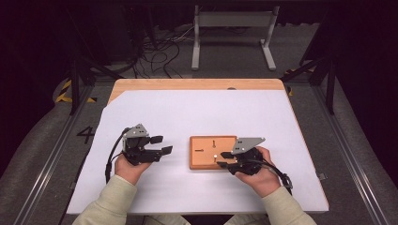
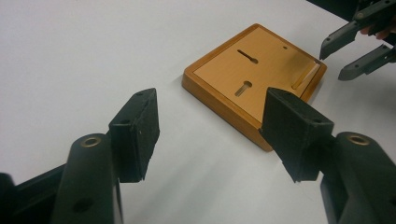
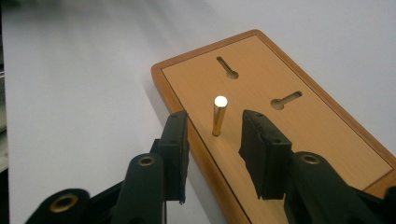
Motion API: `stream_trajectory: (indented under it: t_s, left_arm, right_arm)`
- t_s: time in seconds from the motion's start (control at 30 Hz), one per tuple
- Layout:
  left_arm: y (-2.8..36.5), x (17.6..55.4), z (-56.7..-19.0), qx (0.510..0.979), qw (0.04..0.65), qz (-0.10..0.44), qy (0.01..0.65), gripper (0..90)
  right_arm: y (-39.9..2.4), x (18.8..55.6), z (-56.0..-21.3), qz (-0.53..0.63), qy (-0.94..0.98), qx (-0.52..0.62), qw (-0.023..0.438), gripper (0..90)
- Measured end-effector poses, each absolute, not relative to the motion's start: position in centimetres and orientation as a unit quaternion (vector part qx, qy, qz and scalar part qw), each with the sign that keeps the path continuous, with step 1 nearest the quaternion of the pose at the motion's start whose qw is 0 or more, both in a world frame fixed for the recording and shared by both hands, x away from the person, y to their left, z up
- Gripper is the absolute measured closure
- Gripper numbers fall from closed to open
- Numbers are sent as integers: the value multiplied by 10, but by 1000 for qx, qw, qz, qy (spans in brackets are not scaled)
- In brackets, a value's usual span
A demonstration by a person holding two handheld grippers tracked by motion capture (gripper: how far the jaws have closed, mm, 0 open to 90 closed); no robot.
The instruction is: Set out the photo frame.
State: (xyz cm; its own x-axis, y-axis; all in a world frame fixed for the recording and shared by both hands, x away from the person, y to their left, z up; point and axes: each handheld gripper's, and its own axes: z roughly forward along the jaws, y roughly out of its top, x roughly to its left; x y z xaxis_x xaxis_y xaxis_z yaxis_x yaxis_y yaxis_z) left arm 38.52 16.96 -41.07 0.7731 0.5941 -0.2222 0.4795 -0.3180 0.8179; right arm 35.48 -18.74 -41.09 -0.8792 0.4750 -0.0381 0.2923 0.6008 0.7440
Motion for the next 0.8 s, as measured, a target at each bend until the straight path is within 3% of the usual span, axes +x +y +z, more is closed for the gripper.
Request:
stream_trajectory:
  t_s: [0.4,0.8]
  left_arm:
    - [168,388,-414,816,472,62,328,334]
    - [166,390,-416,816,473,46,330,337]
  right_arm:
    - [-172,375,-428,402,886,210,93,649]
    - [-167,384,-433,377,906,173,81,831]
